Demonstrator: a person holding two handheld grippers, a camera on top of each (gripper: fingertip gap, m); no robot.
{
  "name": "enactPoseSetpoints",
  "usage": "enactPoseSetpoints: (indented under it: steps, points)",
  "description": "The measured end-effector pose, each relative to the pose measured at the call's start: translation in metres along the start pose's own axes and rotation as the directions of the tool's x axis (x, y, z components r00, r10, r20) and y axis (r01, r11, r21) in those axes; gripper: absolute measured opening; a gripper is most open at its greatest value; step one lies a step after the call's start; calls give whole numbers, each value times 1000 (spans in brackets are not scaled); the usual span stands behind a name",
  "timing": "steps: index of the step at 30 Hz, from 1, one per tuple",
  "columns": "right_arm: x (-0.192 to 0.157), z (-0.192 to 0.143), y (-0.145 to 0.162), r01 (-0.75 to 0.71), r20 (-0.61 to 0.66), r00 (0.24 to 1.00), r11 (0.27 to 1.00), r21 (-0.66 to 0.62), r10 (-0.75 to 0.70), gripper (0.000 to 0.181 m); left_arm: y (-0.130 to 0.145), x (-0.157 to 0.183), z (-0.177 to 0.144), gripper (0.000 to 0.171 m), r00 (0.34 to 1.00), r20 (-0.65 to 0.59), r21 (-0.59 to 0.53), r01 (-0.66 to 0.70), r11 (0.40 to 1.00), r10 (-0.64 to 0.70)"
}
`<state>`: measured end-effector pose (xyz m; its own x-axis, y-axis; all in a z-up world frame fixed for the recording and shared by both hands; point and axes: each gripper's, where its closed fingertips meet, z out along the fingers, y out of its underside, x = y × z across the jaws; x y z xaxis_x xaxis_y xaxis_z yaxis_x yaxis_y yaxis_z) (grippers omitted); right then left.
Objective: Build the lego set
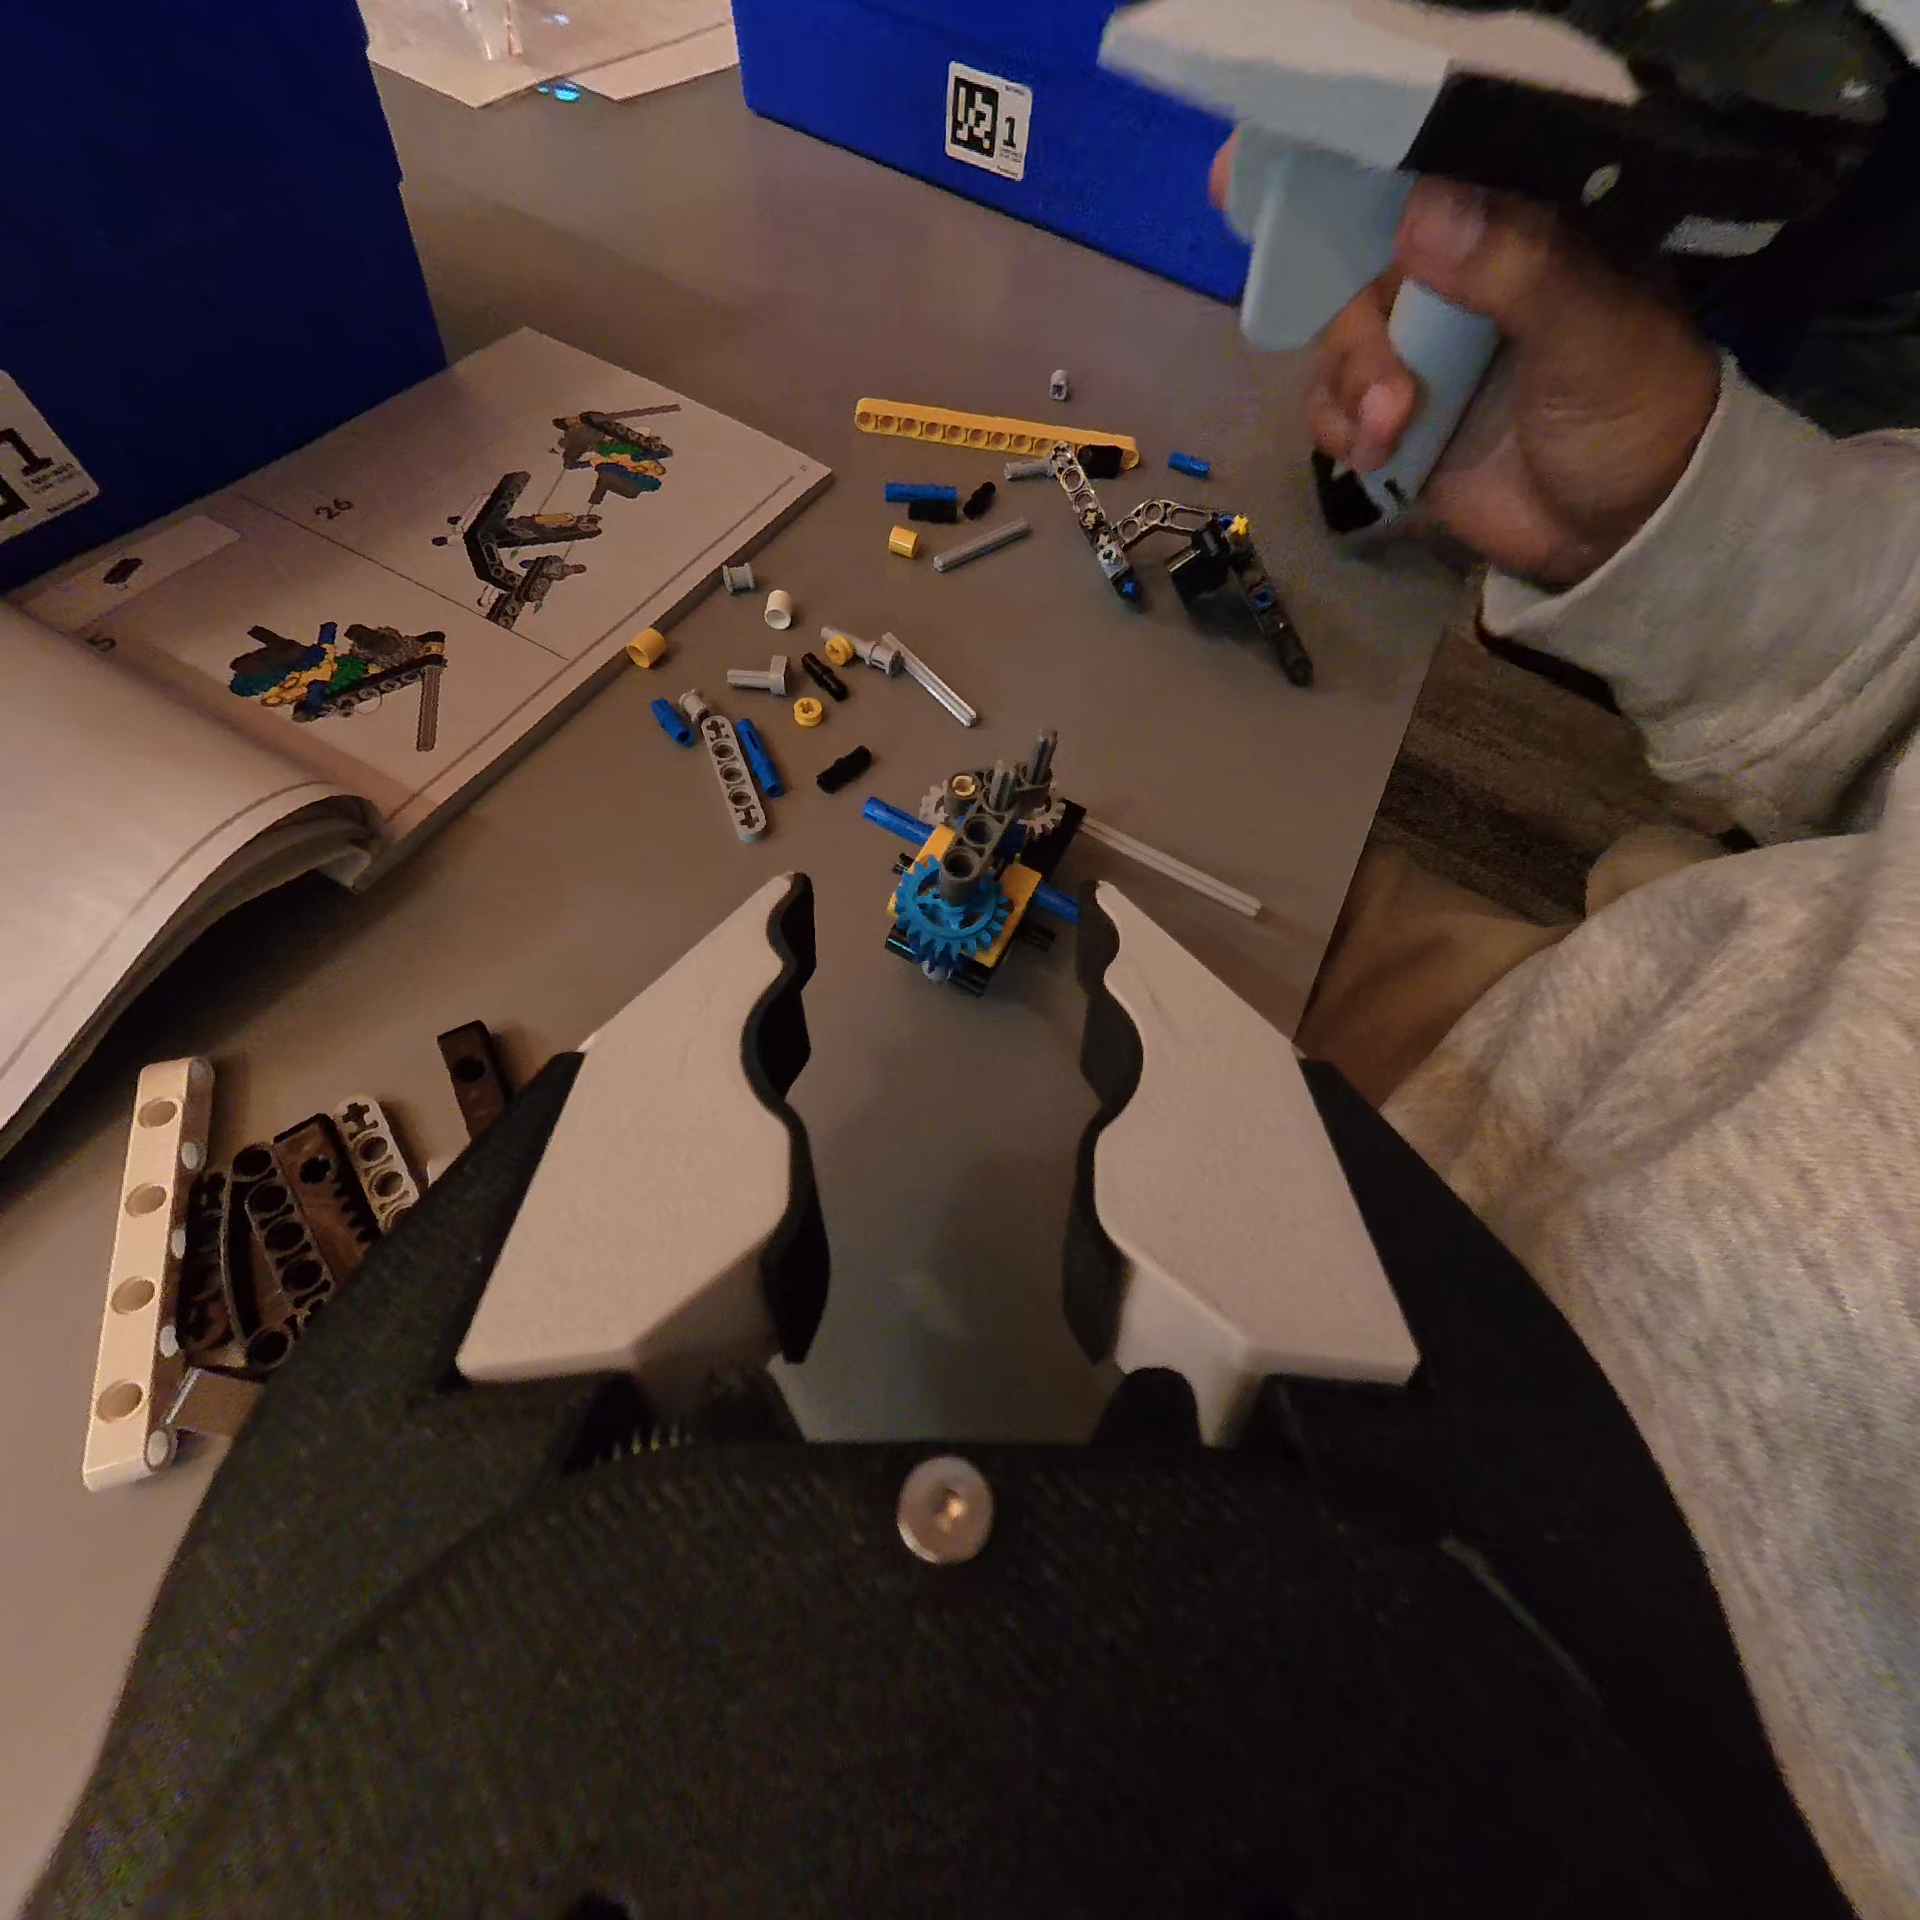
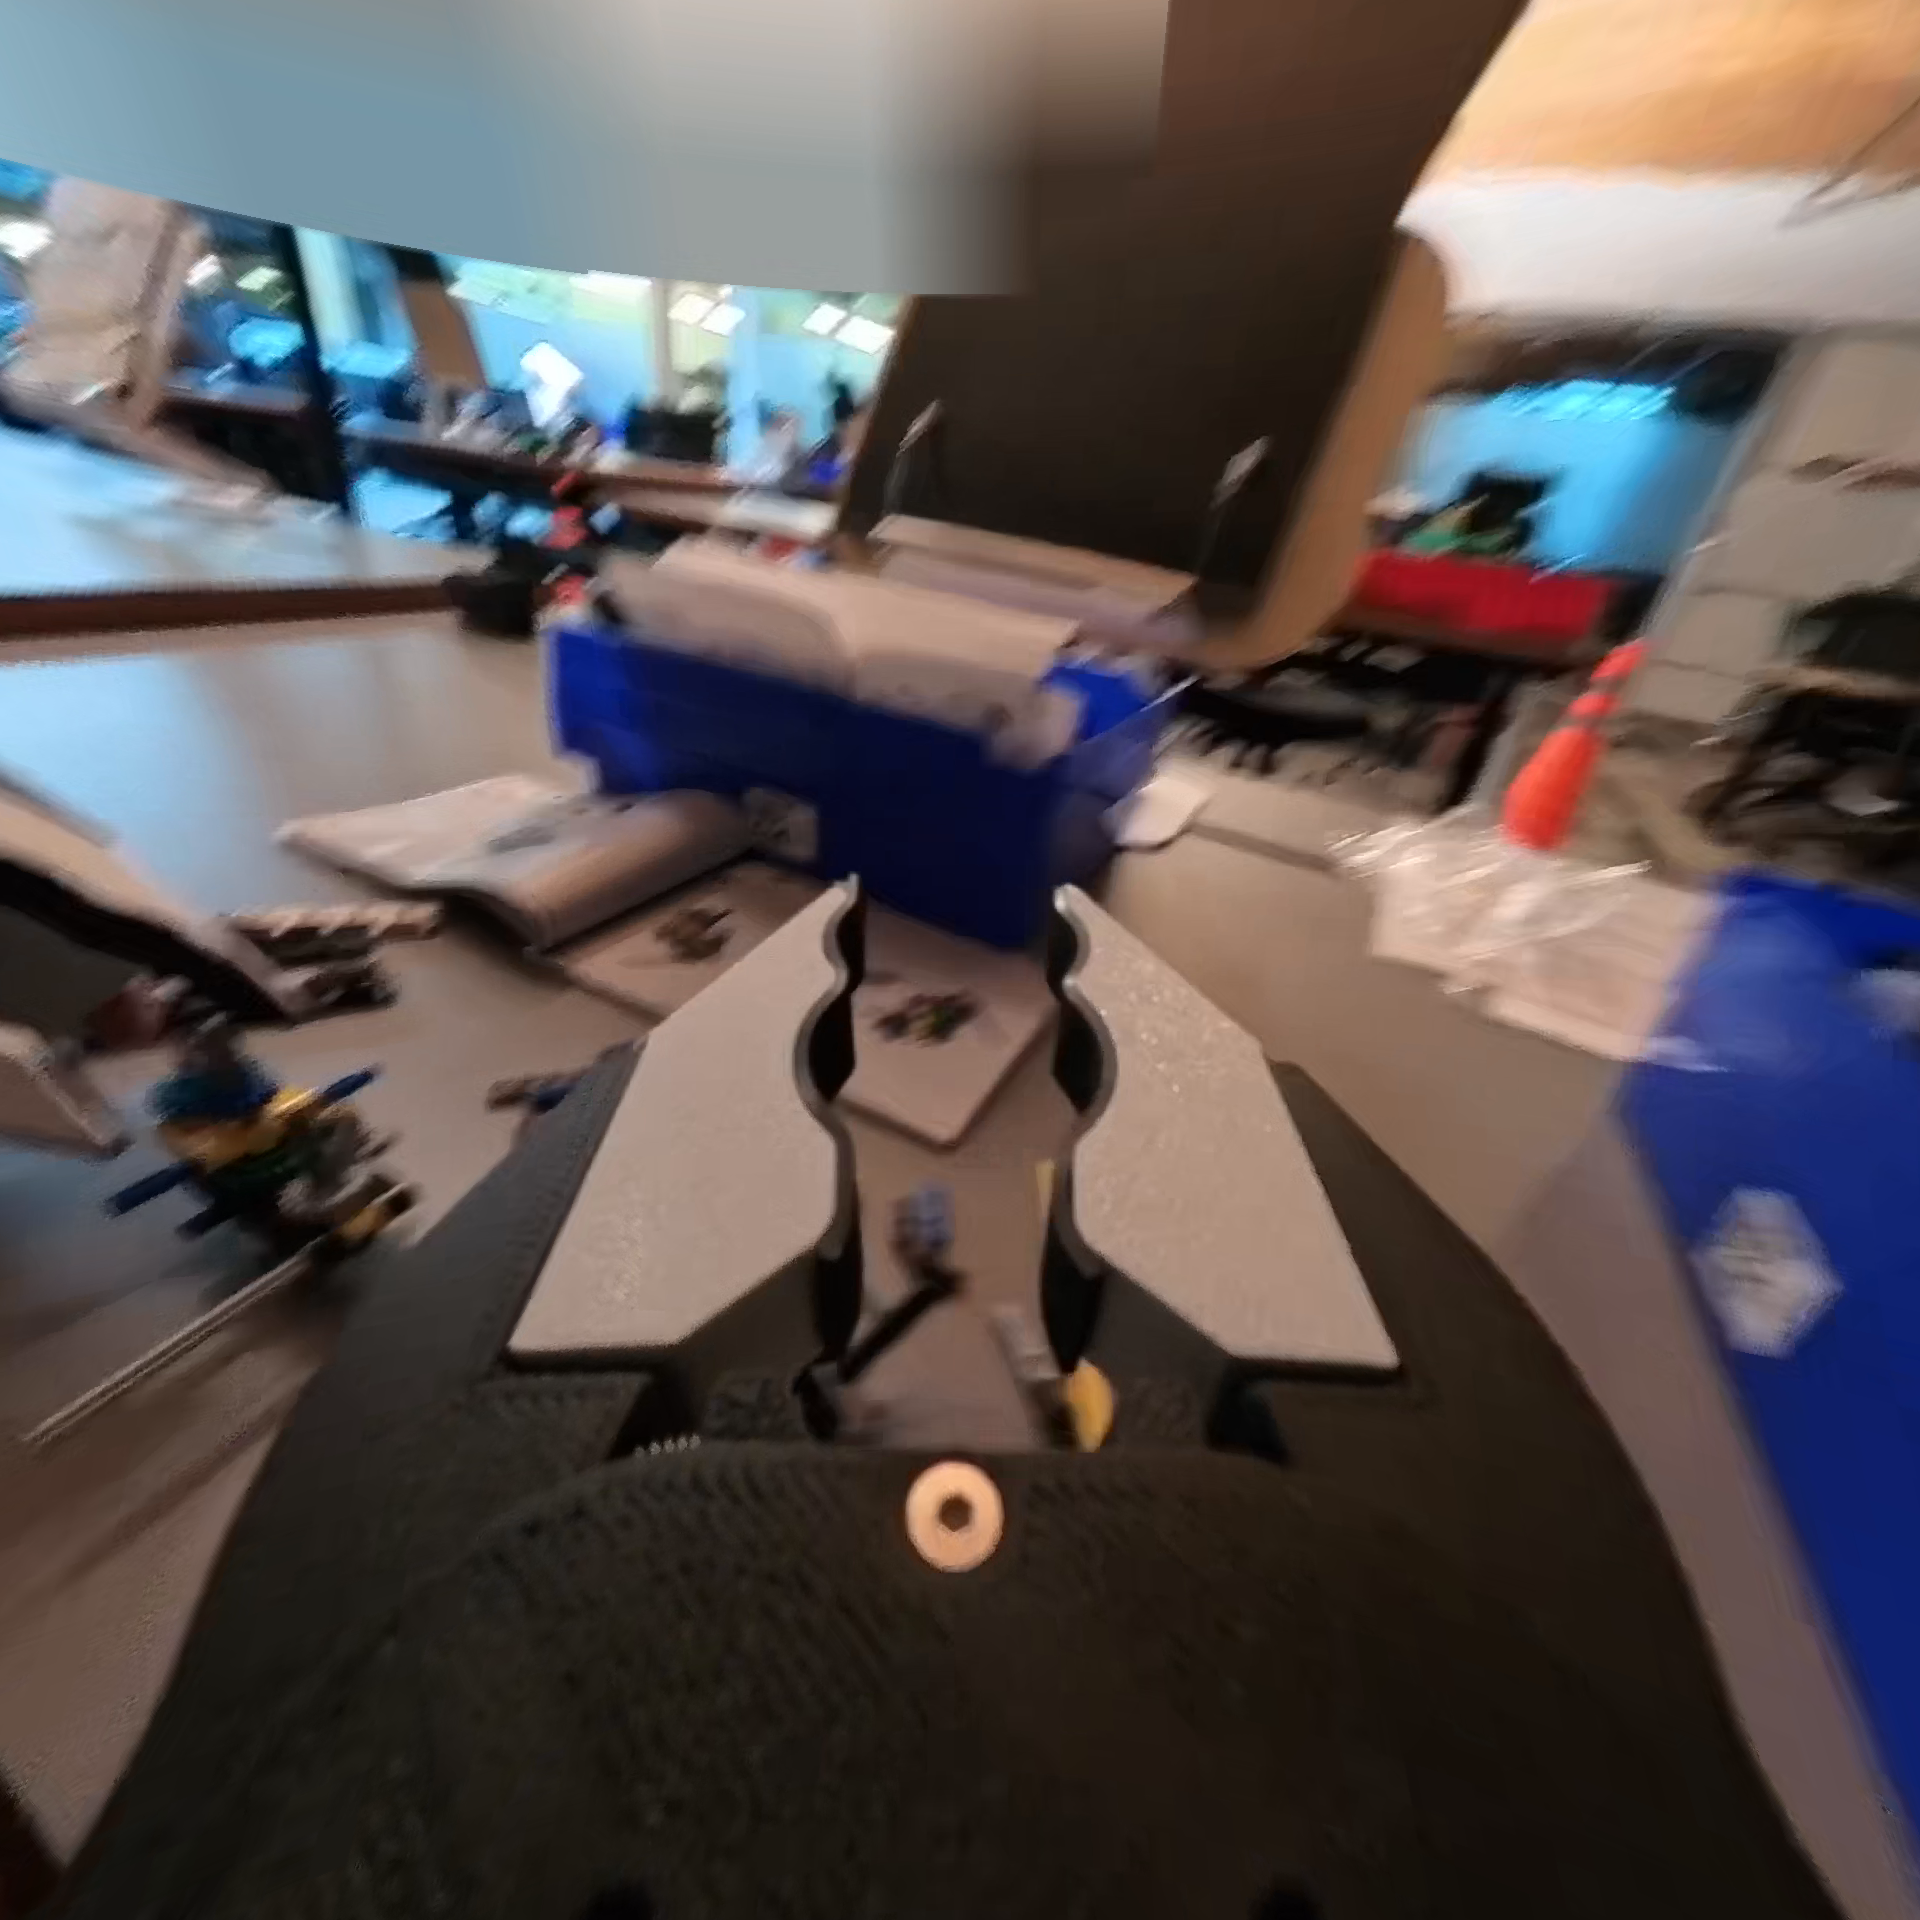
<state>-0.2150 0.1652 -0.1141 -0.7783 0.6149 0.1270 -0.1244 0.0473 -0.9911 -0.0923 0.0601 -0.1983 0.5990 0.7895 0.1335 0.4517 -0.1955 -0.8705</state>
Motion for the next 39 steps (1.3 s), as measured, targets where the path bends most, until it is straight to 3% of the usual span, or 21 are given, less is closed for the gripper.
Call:
enactPoseSetpoints:
  steps: [3, 6, 10, 17, 20, 22, 24, 32, 39]
  points:
    - [31, -17, -14, -15, -84, 996, 999, 51, 19, 33, 0, 0, 1, 49, 1000, -4, -4, 6, 1000, -6]
    - [47, -22, 0, -35, -118, 992, 999, -2, 35, 35, 1, 0, 1, 50, 1000, 2, -9, 1, 1000, -1]
    - [40, -16, 13, -107, -62, 992, 994, -24, 105, 34, 1, 0, 1, 50, 1000, 18, -12, -20, 1000, 20]
    - [29, -9, 22, -67, -42, 997, 995, -77, 63, 34, 1, 0, 1, 50, 999, 33, -6, -34, 999, 34]
    - [37, -10, 40, -114, -102, 990, 968, -226, 93, 41, 0, -1, 0, 50, 999, 32, 3, -24, 1000, 24]
    - [30, -13, 51, -140, -71, 990, 916, -377, 122, 47, 0, -3, 0, 50, 1000, 29, 3, -9, 1000, 9]
    - [25, -18, 53, -119, -52, 993, 889, -442, 107, 46, 0, -3, 0, 51, 1000, 22, 0, 4, 1000, -4]
    - [17, -19, 77, -196, 1, 975, 856, -478, 223, 37, 2, -3, 2, 52, 999, 34, -18, -11, 1000, 12]
    - [22, -17, 77, -191, -11, 978, 873, -449, 208, 29, 2, -2, 2, 52, 1000, 29, -18, -10, 1000, 10]
